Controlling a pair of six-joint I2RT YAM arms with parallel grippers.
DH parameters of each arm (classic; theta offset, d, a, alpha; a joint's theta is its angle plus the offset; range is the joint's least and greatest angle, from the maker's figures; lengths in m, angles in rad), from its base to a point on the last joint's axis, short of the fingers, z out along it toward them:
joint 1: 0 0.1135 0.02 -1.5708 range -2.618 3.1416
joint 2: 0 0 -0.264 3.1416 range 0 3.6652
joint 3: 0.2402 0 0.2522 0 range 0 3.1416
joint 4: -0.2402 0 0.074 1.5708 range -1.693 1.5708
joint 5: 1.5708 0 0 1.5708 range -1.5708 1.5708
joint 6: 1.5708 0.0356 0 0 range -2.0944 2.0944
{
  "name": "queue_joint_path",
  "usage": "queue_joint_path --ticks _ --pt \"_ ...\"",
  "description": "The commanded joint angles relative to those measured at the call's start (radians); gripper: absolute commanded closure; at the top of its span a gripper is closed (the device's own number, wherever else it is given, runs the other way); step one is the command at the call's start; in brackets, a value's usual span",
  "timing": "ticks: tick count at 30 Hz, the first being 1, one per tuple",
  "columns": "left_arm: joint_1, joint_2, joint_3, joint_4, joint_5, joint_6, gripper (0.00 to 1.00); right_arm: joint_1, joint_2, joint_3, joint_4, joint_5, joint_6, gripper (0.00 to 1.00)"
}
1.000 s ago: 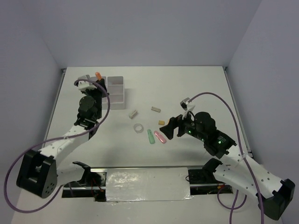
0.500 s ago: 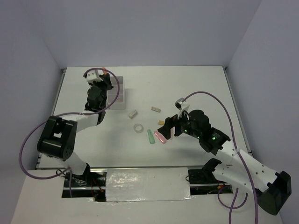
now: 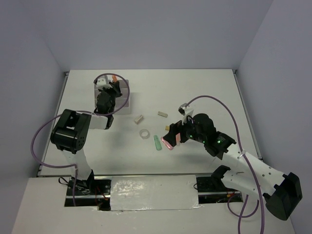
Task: Sort the stationery into containers
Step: Place the pen in the storage box.
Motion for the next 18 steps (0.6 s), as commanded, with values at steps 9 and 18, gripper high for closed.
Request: queue_joint_path --ticks 9,18 --pt "0.017 0.053 -0.001 0.170 0.031 -0.044 0.72 -0.004 -0.011 0.014 0.059 -0.025 -0.017 0.00" --pt "0.017 0.005 -0.060 0.203 0.019 -0.055 0.28 -0.004 -0.025 0.011 0.056 -0.029 -0.014 0.00"
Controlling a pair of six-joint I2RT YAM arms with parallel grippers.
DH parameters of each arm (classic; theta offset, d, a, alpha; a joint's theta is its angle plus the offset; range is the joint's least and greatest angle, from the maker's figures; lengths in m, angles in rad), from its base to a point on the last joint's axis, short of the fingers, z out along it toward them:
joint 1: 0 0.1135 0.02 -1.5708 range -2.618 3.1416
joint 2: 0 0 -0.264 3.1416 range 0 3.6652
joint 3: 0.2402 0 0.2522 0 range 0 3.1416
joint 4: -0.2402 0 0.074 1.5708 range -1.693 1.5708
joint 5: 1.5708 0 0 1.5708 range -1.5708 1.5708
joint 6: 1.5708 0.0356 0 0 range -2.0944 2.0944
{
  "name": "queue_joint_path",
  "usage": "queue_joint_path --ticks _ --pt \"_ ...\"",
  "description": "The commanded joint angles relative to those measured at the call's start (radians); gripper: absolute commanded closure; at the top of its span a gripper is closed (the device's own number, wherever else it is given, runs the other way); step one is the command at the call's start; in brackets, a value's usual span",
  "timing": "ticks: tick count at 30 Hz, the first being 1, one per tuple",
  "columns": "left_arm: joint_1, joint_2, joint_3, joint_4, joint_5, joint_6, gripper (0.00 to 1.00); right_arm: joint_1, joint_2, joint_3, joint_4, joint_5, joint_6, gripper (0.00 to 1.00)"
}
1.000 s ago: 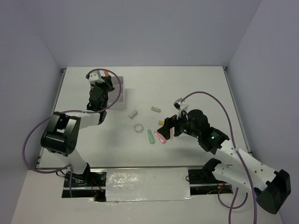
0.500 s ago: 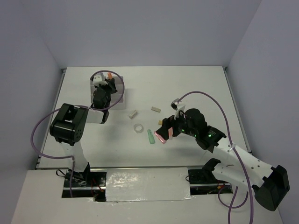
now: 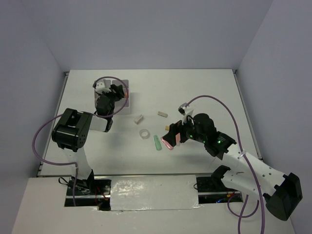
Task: Sort the stationery into containers
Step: Place the pen in the storage box, then pick up the pen from the center of the board.
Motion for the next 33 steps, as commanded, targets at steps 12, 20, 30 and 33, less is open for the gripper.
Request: queue_joint_path --ticks 12,20,30,33 --pt "-0.035 -0.442 -0.033 -0.319 -0.050 -0.037 0.19 -0.006 0.233 0.092 -0.055 0.153 0.051 0.05" --pt "-0.089 -0.718 0.176 -1.231 -0.065 -0.151 0.06 -0.021 0.405 0.199 -0.155 0.372 0.123 0.16" --pt "-0.184 -0.984 0.053 -1.535 -0.061 -0.209 0.05 -0.081 0.586 0.187 -0.170 0.366 0.206 0.35" --pt "-0.186 -1.019 0.057 -1.560 -0.055 -0.181 0.05 -0.081 0.629 0.189 -0.162 0.345 0.204 0.42"
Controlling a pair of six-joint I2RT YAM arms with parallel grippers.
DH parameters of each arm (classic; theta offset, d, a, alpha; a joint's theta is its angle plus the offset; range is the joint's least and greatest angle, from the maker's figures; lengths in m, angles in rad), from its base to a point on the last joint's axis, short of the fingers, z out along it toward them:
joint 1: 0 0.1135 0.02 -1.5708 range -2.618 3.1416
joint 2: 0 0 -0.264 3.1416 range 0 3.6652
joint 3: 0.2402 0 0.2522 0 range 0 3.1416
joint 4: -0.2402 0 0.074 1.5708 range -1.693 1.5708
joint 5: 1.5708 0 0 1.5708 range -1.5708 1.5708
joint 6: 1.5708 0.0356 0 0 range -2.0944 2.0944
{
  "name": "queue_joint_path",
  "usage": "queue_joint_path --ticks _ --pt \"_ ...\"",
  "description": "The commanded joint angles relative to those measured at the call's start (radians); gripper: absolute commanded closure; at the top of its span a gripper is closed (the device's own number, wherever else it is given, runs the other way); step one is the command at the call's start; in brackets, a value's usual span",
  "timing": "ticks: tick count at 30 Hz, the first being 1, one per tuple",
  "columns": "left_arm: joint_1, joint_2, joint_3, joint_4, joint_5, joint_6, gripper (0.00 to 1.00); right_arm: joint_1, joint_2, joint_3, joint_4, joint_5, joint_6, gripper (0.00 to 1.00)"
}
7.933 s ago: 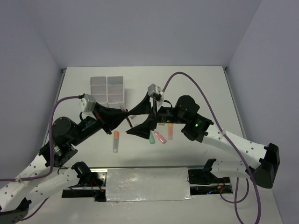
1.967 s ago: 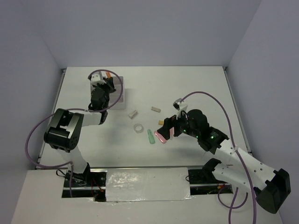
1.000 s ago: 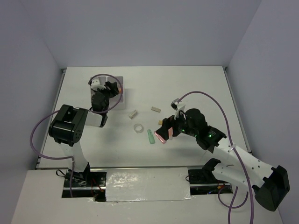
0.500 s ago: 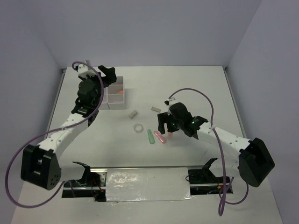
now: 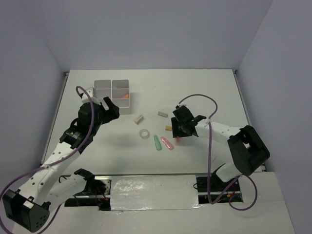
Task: Sort the stationery into containers
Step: Pick up the pen from the center of the board.
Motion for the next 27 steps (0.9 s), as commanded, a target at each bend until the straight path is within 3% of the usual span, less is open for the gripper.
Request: queue_joint_path --ticks 1,3,5,7,13,15,16,17,18,20,21,22,23,27 --pt "-0.003 -0.050 0.015 -0.060 -0.002 0.011 0.05 -0.003 0.028 0.015 -0.002 -0.015 0.020 0.43" --pt "-0.004 -0.058 0.018 -0.079 -0.008 0.023 0.05 -0.006 0.050 0.019 -0.007 -0.023 0.015 0.47" --pt "-0.004 -0.064 0.014 -0.088 -0.011 0.030 0.04 -0.003 0.064 0.017 -0.016 -0.018 0.014 0.61" --pt "-0.004 -0.060 -0.005 -0.079 -0.007 0.030 0.04 -0.006 0.082 0.017 -0.033 -0.014 0.012 0.67" --pt "-0.004 0.000 -0.029 -0.022 0.065 0.022 0.05 -0.006 0.159 0.016 -0.050 -0.049 -0.012 0.61" --pt "-0.004 0.016 -0.039 0.010 0.127 0.024 0.05 -0.005 0.148 0.011 -0.050 -0.052 -0.011 0.53" --pt "-0.004 0.029 -0.037 0.016 0.141 0.022 0.06 -0.003 0.142 0.011 -0.051 -0.050 -0.011 0.43" --pt "-0.004 0.037 -0.039 0.023 0.165 0.020 0.06 -0.005 0.133 0.012 -0.054 -0.053 -0.014 0.43" --pt "-0.004 0.040 -0.040 0.030 0.179 0.017 0.06 -0.003 0.113 0.009 -0.051 -0.054 -0.019 0.46" --pt "-0.006 0.042 -0.054 0.078 0.258 0.010 0.05 -0.005 0.088 0.005 -0.039 -0.061 -0.025 0.68" --pt "-0.006 0.042 -0.065 0.140 0.300 -0.001 0.05 -0.003 0.059 0.002 -0.027 -0.064 -0.034 0.87" --pt "-0.006 0.040 -0.089 0.177 0.337 -0.010 0.05 -0.003 0.044 -0.001 -0.017 -0.072 -0.040 0.96" --pt "-0.007 0.040 -0.100 0.211 0.421 -0.024 0.05 -0.003 0.024 -0.006 -0.001 -0.083 -0.045 1.00" --pt "-0.039 0.049 -0.124 0.384 0.562 -0.091 0.05 -0.003 -0.158 -0.030 0.033 -0.090 -0.094 1.00"
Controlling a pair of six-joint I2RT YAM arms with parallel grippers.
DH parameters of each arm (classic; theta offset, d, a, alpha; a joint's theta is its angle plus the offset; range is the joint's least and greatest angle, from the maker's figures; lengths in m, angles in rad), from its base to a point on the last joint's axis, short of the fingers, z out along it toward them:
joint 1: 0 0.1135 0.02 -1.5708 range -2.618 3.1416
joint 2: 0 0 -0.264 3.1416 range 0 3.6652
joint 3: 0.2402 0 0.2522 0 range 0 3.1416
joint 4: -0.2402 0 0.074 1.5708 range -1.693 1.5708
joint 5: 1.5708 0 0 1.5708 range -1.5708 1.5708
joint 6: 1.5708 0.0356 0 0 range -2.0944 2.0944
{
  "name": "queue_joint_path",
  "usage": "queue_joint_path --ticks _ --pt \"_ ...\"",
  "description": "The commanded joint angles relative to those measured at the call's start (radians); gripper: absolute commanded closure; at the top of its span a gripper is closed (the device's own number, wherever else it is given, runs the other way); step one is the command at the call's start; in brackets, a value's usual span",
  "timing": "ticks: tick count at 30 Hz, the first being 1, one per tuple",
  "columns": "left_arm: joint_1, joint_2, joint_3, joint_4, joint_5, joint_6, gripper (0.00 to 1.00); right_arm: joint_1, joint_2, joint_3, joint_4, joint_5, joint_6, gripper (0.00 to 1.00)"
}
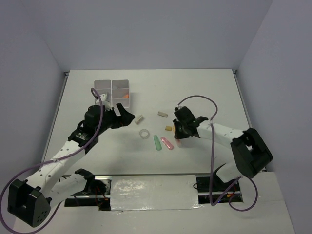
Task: Sort the stationery into containers
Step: Pick up the pen from the center of the board, then place the pen in the storage box.
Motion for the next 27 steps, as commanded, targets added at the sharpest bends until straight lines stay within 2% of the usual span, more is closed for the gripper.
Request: queue_joint_path --ticks 1,2,3,5,6,9,10,11,16,23,27 --pt "-0.029 -0.001 0.000 0.227 0.203 -0.066 0.05 0.004 -0.194 -0.017 0.051 -0.018 -0.052 1.00" --pt "-0.046 -0.002 0.005 0.241 0.220 -0.073 0.05 0.004 -0.242 -0.023 0.057 -0.022 -0.061 1.00" --pt "-0.058 -0.004 0.006 0.293 0.236 -0.085 0.05 0.004 -0.338 -0.046 0.092 -0.068 -0.073 1.00" --pt "-0.096 -0.010 0.006 0.359 0.310 -0.104 0.04 0.004 -0.432 -0.097 0.157 -0.177 -0.072 1.00" --pt "-0.112 -0.008 0.006 0.415 0.341 -0.130 0.04 0.004 -0.507 -0.114 0.234 -0.314 -0.064 1.00" --pt "-0.184 -0.008 0.034 0.447 0.320 -0.167 0.05 0.016 -0.607 -0.152 0.359 -0.476 -0.020 1.00" --pt "-0.227 -0.008 0.037 0.451 0.304 -0.173 0.05 0.016 -0.625 -0.157 0.378 -0.486 -0.008 1.00" --pt "-0.248 -0.010 0.040 0.456 0.290 -0.182 0.05 0.021 -0.657 -0.161 0.422 -0.489 0.009 1.00" --pt "-0.342 -0.010 0.069 0.448 0.212 -0.173 0.06 0.063 -0.667 -0.115 0.409 -0.442 0.074 1.00" --pt "-0.365 0.025 0.101 0.378 0.099 -0.142 0.10 0.293 -0.606 -0.011 0.372 -0.261 0.054 1.00" --pt "-0.371 0.044 0.131 0.321 0.068 -0.122 0.12 0.323 -0.603 0.001 0.372 -0.191 0.052 1.00"
